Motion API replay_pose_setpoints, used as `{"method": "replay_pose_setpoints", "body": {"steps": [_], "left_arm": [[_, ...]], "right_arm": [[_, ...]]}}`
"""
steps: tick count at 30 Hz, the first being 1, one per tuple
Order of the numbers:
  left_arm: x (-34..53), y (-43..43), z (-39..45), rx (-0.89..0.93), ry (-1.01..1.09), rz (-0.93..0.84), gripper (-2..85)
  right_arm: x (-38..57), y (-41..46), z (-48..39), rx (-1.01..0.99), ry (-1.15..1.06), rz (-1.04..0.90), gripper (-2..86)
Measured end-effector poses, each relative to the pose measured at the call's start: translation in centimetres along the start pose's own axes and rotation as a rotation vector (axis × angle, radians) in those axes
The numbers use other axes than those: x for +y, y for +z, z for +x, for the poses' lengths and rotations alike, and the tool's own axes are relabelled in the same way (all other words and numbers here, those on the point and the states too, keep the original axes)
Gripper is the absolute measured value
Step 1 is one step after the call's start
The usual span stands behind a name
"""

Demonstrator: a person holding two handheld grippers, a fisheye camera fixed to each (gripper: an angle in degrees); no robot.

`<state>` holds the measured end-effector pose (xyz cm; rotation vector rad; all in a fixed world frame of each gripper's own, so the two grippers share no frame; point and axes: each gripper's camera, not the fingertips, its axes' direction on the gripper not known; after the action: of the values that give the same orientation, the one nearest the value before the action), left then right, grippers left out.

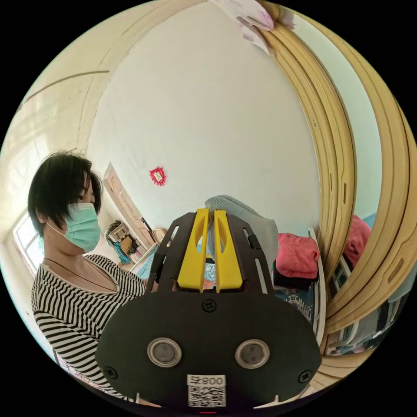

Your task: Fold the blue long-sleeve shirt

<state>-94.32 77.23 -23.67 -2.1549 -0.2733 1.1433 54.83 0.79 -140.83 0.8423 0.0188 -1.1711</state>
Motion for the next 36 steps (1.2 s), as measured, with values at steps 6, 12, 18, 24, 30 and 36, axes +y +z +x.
{"method": "replay_pose_setpoints", "body": {"steps": [6, 12, 18, 24, 30, 36], "left_arm": [[-11.3, 0.6, -1.4, 0.094, 0.024, 0.031, 12.9], [-21.7, 9.7, 3.5, 0.146, 0.212, -0.253, 16.6], [-26.5, 19.2, 14.4, 0.169, 0.513, -0.565, 8.0], [-32.0, 15.3, 19.3, 0.061, 0.456, -0.430, 2.5], [-39.1, -7.3, 23.8, -0.168, 0.311, 0.046, 1.9], [-36.8, -31.2, 39.9, -0.549, 0.378, 0.434, 1.8]], "right_arm": [[-1.7, -3.7, -5.9, 0.002, -0.167, 0.012, 1.6], [-1.8, -6.3, -7.4, 0.009, -0.182, 0.043, 1.7], [-1.9, -6.7, -6.5, 0.047, -0.144, 0.017, 1.7], [-2.0, -8.7, -4.9, 0.033, -0.099, 0.060, 1.6], [-1.8, -12.8, -7.8, 0.005, -0.190, 0.154, 1.7], [-0.7, -14.5, -11.9, -0.137, -0.302, 0.222, 1.8]]}}
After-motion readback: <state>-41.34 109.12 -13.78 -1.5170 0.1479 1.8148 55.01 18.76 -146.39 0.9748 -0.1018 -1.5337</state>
